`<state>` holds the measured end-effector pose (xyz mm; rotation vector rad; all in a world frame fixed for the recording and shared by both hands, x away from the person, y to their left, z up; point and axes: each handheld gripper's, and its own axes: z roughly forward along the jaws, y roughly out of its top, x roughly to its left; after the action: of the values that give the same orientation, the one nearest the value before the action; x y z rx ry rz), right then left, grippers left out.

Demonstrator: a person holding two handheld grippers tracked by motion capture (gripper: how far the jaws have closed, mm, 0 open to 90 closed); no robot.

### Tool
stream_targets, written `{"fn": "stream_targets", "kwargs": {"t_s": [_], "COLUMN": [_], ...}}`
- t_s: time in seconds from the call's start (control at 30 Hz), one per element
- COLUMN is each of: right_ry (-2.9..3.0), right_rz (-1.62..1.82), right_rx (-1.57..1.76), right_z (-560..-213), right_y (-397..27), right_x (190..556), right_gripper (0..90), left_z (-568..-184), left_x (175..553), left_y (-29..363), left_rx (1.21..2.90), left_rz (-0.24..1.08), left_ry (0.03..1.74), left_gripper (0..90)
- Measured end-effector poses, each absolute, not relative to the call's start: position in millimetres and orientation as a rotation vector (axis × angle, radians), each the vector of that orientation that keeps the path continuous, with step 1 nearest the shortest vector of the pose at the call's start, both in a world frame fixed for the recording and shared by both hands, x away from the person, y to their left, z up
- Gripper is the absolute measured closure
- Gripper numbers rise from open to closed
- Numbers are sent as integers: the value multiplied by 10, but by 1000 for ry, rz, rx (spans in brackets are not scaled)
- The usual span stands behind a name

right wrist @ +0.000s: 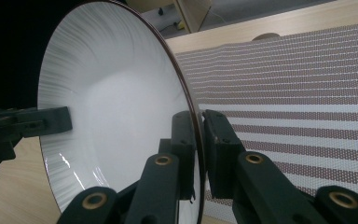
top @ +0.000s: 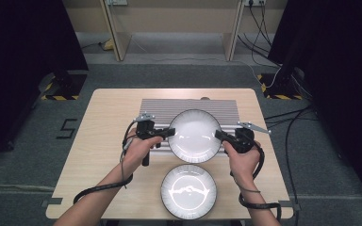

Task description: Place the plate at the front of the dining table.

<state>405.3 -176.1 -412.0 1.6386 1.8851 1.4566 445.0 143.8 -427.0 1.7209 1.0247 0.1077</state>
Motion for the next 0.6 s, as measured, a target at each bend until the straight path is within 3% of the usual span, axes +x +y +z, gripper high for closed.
{"fn": "stream_targets", "kwargs": {"t_s": [0.6], "right_ry": [1876], "right_rz": [1448], "right_rx": [1657], "right_z": [-4120], "right_y": [-1750], "right_x": [4162], "right_gripper": [828], "left_z": [-4273], "left_x": [4553], "left_y": [1427], "left_rx": [1726], "left_rz": [110], "left_ry": [1034], "left_gripper": [833]}}
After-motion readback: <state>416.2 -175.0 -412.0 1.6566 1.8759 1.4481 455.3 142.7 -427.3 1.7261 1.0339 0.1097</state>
